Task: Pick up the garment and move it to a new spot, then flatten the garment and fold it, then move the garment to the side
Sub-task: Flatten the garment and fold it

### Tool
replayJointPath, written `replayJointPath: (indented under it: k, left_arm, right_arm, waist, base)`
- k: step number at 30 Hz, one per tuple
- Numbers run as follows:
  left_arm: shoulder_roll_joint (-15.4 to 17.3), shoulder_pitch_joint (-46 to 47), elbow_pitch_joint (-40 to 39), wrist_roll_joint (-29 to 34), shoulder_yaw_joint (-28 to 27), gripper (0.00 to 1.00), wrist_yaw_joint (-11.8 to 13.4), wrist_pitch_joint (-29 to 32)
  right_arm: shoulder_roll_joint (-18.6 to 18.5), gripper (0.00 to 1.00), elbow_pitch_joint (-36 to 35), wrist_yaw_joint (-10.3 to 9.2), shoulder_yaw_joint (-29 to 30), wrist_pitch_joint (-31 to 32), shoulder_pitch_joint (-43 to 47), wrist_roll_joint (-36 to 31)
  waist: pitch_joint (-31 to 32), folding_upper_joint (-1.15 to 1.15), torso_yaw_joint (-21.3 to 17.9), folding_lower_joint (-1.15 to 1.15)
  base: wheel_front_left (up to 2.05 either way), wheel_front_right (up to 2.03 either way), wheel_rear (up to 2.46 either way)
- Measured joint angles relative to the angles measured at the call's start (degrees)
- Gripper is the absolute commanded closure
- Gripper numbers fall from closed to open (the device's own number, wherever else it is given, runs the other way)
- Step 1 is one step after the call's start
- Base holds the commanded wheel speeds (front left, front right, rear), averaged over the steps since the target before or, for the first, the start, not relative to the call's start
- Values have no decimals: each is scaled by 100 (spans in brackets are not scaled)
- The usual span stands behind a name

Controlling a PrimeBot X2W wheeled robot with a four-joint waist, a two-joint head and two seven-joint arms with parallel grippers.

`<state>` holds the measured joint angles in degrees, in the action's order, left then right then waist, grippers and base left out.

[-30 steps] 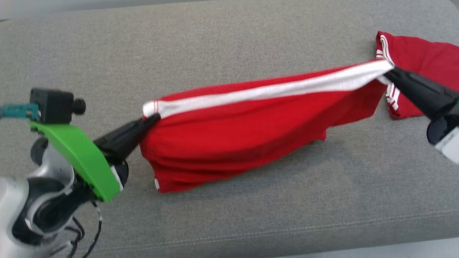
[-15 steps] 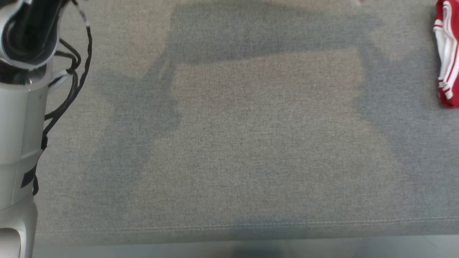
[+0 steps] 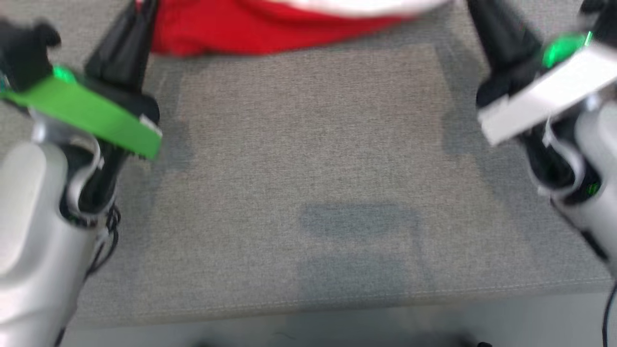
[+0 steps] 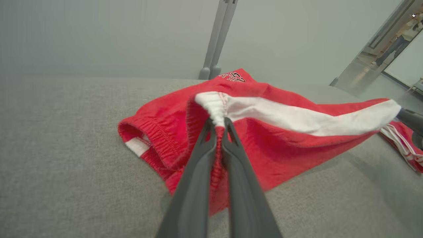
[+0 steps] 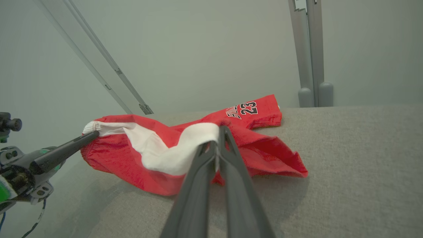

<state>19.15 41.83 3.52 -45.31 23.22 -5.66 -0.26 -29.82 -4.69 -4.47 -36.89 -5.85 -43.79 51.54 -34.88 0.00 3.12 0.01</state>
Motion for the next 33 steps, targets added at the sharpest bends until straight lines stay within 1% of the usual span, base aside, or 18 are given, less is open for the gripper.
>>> replayJointPath:
  k: [2,4,6,8,11,16,18,20,25,29,32,33]
  left_arm:
    - [57,-444,119,18,20,100,-15,-246]
    - [185,-858,218,46,-7,100,-15,-448]
    - [268,-1243,288,0,-62,100,-14,-598]
    - [278,-1619,322,-57,-71,100,-15,-742]
    - [176,-2109,324,-236,-57,100,-44,-933]
    - [-135,-2656,301,-441,253,100,-89,-1095]
    - [-216,-2866,302,-458,439,100,-127,-1093]
    - [-246,-3092,308,-513,569,100,-140,-1089]
    - [-177,-3664,174,-668,657,100,-144,-1078]
    - [-10,-4102,-57,-855,816,100,-147,-812]
    - [21,-4441,-279,-1182,1049,100,-147,-539]
    - [81,-4617,-408,-1350,1160,100,-147,-379]
  right_arm:
    - [-88,100,101,10,-105,-191,642,14]
    - [-112,100,155,37,-197,-350,1136,46]
    - [-108,100,172,38,-248,-497,1468,81]
    - [-116,100,210,41,-270,-635,1692,97]
    - [-296,100,327,42,-300,-703,1952,18]
    - [-764,100,512,41,-353,-705,2438,-123]
    - [-965,100,595,38,-380,-697,2745,-131]
    - [-1092,100,633,37,-425,-660,3108,8]
    - [-1283,100,534,36,-543,-366,3876,512]
    - [-1545,100,332,33,-537,-223,4252,795]
    - [-1818,100,225,15,-500,-97,4527,960]
    - [-1947,100,93,-23,-481,-11,4643,1090]
  waist:
    - [10,0,-65,0]
    - [81,0,-109,0]
    - [190,0,-152,0]
    - [333,0,-204,0]
    - [564,0,-292,0]
    - [972,0,-383,-1]
    - [1140,0,-386,-1]
    - [1304,0,-370,-1]
    - [1680,0,-277,-1]
    - [1883,0,-205,-1]
    - [1902,0,-168,-1]
    - [1870,0,-169,-1]
  base:
    - [0,0,0]
    - [0,0,0]
    - [0,0,0]
    - [0,0,0]
    - [0,0,0]
    - [0,0,0]
    - [0,0,0]
    - [0,0,0]
    - [0,0,0]
    - [0,0,0]
    - [0,0,0]
    - [0,0,0]
